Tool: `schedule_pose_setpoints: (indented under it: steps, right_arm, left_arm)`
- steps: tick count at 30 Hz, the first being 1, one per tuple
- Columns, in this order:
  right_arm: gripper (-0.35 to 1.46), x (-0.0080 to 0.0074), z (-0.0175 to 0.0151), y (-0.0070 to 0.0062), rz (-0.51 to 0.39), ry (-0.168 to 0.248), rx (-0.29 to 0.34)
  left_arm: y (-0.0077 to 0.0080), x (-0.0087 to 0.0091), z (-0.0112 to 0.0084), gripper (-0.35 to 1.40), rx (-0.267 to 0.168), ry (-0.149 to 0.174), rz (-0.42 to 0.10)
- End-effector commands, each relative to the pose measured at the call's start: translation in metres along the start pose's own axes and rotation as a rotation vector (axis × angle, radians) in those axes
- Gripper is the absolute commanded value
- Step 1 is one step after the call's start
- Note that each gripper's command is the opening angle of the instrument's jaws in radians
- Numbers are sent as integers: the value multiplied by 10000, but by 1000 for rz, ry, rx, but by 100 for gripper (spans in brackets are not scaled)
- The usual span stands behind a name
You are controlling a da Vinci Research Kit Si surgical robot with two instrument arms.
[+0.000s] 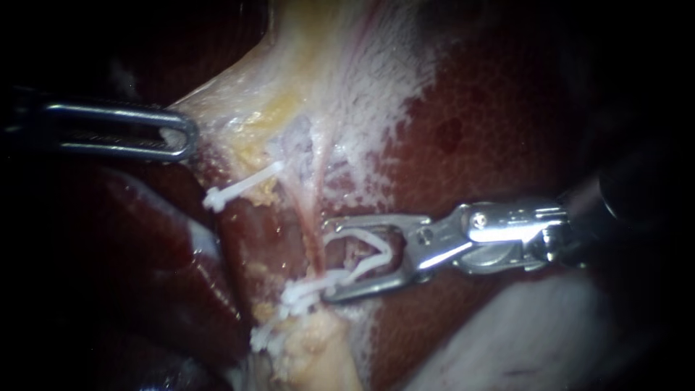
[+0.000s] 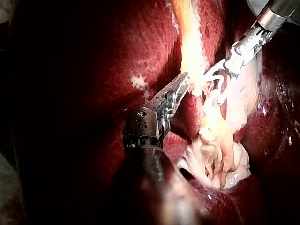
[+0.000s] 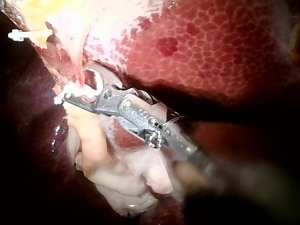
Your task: Clipping third clip right tube
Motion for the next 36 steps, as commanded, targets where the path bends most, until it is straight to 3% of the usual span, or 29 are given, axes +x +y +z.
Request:
schedule_pose_setpoints:
  steps: [1, 11, 22, 36]
  right_arm:
    - [60, 2, 3, 0, 0, 0, -1]
    - [54, 14, 15, -7, -10, -2, 29]
    - [47, 31, 5, -1, 2, 0, 61]
    - [39, 24, 5, 0, 28, -2, 60]
  left_arm:
    - [0, 0, 0, -35, -1, 0, 0]
    - [-7, 0, 1, -35, -5, -2, 0]
    - [-8, 0, 1, -35, -5, -2, 0]
    - [-8, 1, 2, -35, -6, -2, 0]
